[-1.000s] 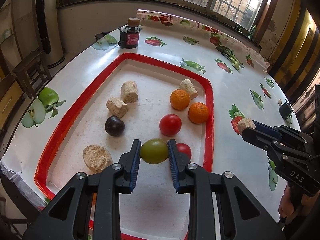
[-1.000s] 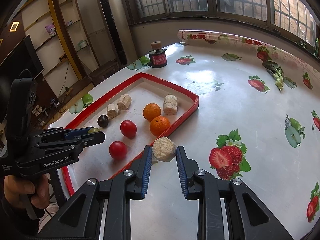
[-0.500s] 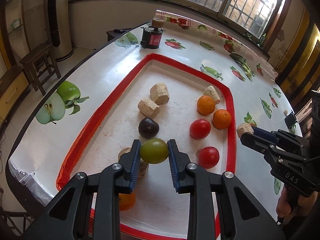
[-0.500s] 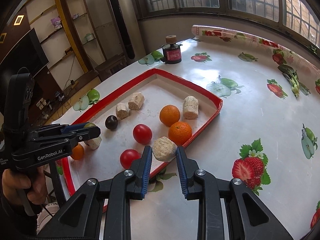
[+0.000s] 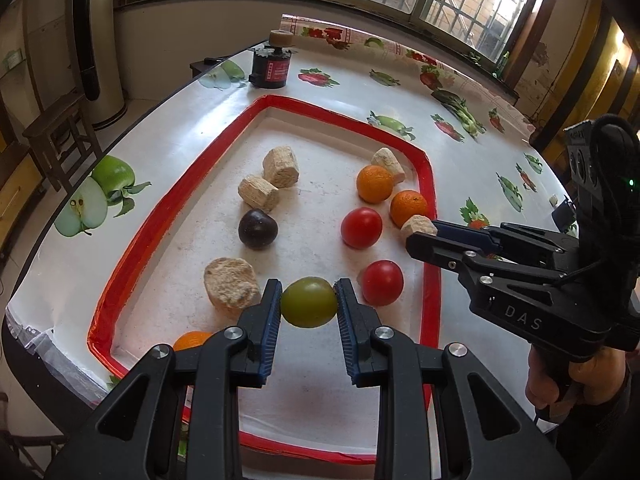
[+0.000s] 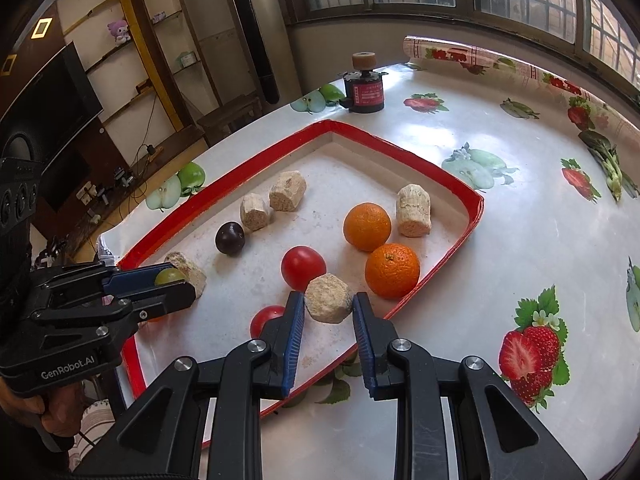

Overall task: Organize fruits
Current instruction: 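Carry the grape with the left tool into the tray while the right tool carries the biscuit, then open the left tool to release the grape while the right tool releases the biscuit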

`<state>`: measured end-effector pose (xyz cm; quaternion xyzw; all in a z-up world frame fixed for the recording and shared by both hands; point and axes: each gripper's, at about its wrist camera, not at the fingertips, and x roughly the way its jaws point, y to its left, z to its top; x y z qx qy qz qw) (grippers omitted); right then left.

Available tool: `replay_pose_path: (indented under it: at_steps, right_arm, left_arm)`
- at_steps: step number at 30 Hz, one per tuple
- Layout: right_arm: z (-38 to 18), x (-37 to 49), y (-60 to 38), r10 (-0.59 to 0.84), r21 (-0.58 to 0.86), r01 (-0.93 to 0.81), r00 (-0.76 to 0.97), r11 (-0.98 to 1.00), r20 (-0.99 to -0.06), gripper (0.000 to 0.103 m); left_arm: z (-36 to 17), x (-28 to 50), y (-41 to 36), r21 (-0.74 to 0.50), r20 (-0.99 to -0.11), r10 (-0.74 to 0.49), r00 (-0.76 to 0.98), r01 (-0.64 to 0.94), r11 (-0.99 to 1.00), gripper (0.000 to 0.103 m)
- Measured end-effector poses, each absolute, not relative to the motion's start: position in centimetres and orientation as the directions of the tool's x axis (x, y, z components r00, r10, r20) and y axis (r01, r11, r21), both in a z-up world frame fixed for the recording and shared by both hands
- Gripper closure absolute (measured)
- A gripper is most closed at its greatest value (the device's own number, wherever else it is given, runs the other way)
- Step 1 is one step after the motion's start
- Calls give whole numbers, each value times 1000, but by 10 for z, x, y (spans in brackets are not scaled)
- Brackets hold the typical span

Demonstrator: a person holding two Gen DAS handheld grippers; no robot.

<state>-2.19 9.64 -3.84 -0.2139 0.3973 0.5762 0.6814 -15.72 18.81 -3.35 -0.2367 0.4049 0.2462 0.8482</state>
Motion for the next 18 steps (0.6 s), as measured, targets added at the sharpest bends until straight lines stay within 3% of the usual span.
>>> replay_pose_path:
  at_steps: [18]
  right_arm:
    - [-46, -12, 104, 609, 174, -951, 18, 254, -793, 78]
  left_arm:
    - [-56, -146, 198, -165, -828, 238, 508, -626, 762, 78]
